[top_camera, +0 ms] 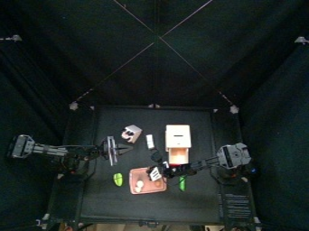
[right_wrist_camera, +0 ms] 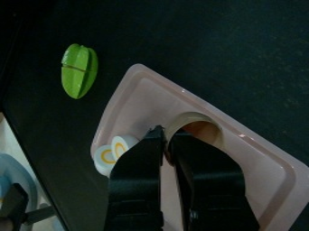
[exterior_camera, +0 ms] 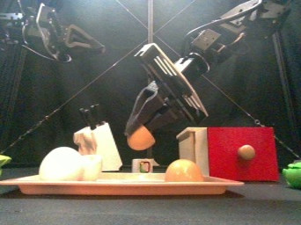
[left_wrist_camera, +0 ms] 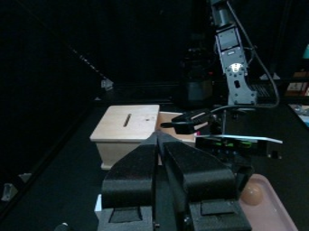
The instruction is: Put eggshell in drawer
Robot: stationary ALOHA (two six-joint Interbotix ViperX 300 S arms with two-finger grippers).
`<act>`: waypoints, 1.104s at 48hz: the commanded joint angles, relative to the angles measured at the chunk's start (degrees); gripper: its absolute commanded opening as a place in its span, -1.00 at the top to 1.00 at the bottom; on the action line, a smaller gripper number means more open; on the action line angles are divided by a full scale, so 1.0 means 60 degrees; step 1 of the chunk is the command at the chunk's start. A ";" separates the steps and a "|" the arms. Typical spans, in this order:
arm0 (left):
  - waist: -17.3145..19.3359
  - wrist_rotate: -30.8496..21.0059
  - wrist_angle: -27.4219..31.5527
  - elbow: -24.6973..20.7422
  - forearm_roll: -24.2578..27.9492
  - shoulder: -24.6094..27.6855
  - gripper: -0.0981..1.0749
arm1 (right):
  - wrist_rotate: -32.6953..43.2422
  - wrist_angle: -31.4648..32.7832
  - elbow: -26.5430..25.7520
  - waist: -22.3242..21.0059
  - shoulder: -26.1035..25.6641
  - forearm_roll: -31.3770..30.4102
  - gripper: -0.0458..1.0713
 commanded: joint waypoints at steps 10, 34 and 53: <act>0.0015 0.0000 -0.0146 -0.0103 0.0029 -0.0015 0.01 | -0.0029 -0.0029 -0.0059 0.0015 -0.0894 -0.0088 0.19; -0.0059 -0.0073 -0.0117 0.0000 -0.0059 -0.0015 0.01 | 0.0103 0.1025 0.2241 0.0352 -0.3970 -0.0029 0.19; -0.0029 -0.0073 -0.0117 0.0015 -0.0205 -0.0015 0.01 | 0.0073 0.2827 0.3911 0.0308 -0.5244 0.1055 0.15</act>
